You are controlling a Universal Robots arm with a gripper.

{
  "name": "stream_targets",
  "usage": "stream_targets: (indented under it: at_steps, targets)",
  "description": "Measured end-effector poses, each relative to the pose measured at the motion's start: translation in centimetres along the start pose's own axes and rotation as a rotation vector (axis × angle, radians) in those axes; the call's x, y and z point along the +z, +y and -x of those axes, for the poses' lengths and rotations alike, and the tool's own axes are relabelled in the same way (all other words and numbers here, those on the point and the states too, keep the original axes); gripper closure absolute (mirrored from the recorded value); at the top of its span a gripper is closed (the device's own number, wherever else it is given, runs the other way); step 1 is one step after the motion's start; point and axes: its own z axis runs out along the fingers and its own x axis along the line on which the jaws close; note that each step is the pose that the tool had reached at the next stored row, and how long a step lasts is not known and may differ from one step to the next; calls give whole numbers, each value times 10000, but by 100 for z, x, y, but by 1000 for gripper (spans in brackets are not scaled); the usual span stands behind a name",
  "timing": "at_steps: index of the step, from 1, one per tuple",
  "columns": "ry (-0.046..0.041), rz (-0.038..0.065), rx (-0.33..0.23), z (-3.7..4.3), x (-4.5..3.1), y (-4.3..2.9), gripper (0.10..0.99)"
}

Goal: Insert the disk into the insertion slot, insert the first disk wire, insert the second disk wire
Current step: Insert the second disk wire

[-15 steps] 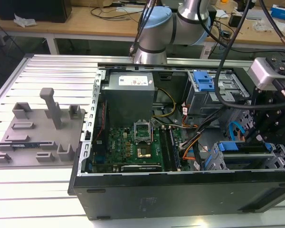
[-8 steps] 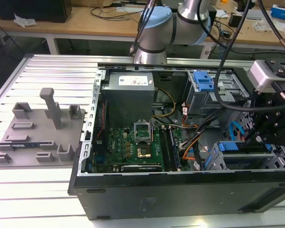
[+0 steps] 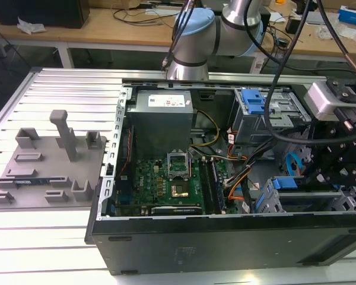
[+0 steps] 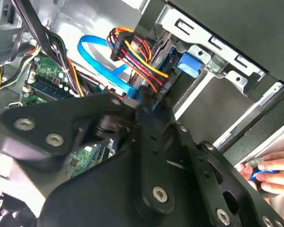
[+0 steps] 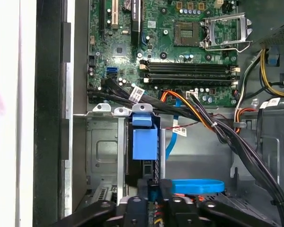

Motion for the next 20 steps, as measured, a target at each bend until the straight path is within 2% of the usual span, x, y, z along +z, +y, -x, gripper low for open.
stream_targets:
  at_steps: [1, 6, 7, 9, 10, 11, 20]
  targets:
    - [14, -1, -1, 2, -41, 2, 788]
    - [16, -1, -7, 15, -277, 11, 788]
    - [14, -1, -8, 24, -371, 15, 804]
    - [19, -3, -8, 38, -491, 19, 933]
    - [17, -3, -9, 40, -505, 20, 933]
    - [14, -4, -9, 40, -505, 20, 980]
    - [17, -4, -9, 43, -506, 20, 980]
